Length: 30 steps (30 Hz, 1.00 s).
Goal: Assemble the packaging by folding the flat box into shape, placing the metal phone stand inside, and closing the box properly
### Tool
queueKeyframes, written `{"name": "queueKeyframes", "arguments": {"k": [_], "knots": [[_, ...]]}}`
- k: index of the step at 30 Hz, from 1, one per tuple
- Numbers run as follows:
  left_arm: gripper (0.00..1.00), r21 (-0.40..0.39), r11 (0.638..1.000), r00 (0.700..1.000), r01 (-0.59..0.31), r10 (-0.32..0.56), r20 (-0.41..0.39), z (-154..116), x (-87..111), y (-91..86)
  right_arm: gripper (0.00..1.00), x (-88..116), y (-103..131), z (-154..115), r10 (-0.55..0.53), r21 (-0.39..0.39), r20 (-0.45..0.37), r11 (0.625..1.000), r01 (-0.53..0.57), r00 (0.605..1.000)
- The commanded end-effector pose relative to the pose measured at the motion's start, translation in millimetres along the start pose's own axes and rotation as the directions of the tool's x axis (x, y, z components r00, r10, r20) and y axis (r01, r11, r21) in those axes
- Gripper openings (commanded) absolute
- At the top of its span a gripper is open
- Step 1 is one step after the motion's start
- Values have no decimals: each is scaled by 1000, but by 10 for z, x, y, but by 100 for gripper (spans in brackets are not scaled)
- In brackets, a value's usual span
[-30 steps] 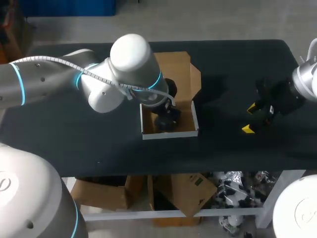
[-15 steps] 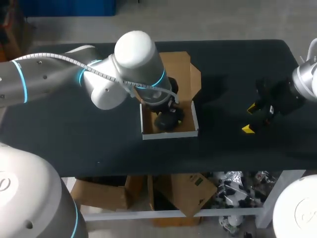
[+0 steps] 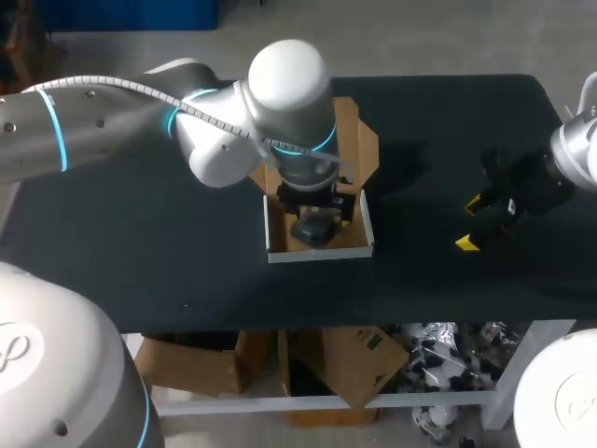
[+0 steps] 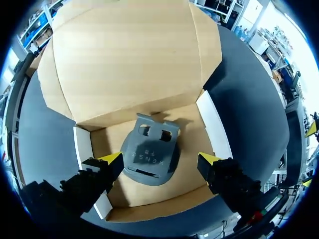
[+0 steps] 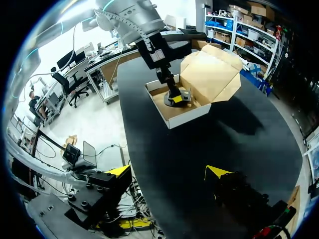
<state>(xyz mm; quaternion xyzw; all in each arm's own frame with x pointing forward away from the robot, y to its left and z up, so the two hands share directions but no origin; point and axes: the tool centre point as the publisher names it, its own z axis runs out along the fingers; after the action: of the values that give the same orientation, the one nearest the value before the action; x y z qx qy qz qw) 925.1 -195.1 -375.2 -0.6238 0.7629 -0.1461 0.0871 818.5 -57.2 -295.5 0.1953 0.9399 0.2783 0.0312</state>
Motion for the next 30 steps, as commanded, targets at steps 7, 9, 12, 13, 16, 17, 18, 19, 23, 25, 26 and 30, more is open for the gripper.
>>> {"name": "queueKeyframes", "arguments": {"k": [7, 9, 12, 13, 16, 17, 18, 19, 23, 25, 26, 30], "knots": [[100, -41, 996, 993, 77, -74, 88, 25, 28, 17, 100, 7, -9, -14, -1, -3, 0, 1000, 1, 1000], [100, -54, 994, 992, 91, -86, 91, 28, 23, 12, 100, 7, -9, -14, -1, -3, 0, 1000, 1, 1000], [100, -82, 991, 991, 102, -94, 96, 17, 24, 10, 100, 7, -9, -14, -1, -3, 0, 1000, 1, 1000], [100, -91, 990, 990, 109, -100, 103, 11, 25, 13, 100, 7, -9, -14, -1, -3, 0, 1000, 1, 1000], [100, -102, 988, 990, 115, -106, 95, -11, 34, 31, 100, 7, -9, -14, -1, -3, 0, 1000, 1, 1000], [100, -103, 988, 990, 116, -106, 94, -12, 40, 44, 100, 7, -9, -14, -1, -3, 0, 1000, 1, 1000], [100, -104, 988, 990, 117, -107, 93, -6, 45, 58, 100, 7, -9, -14, -1, -3, 0, 1000, 1, 1000], [100, -108, 986, 989, 123, -113, 95, 5, 48, 69, 100, 7, -9, -14, -1, -3, 0, 1000, 1, 1000], [100, -128, 981, 987, 143, -132, 88, 53, 41, 100, 100, 7, -9, -14, -1, -3, 0, 1000, 1, 1000], [100, -135, 979, 986, 150, -139, 88, 68, 35, 124, 100, 7, -9, -14, -1, -3, 0, 1000, 1, 1000], [100, -139, 978, 986, 155, -144, 86, 73, 29, 131, 100, 7, -9, -14, -1, -3, 0, 1000, 1, 1000], [100, -148, 973, 982, 179, -168, 83, 75, 6, 145, 100, 7, -9, -14, -1, -3, 0, 1000, 1, 1000]]}}
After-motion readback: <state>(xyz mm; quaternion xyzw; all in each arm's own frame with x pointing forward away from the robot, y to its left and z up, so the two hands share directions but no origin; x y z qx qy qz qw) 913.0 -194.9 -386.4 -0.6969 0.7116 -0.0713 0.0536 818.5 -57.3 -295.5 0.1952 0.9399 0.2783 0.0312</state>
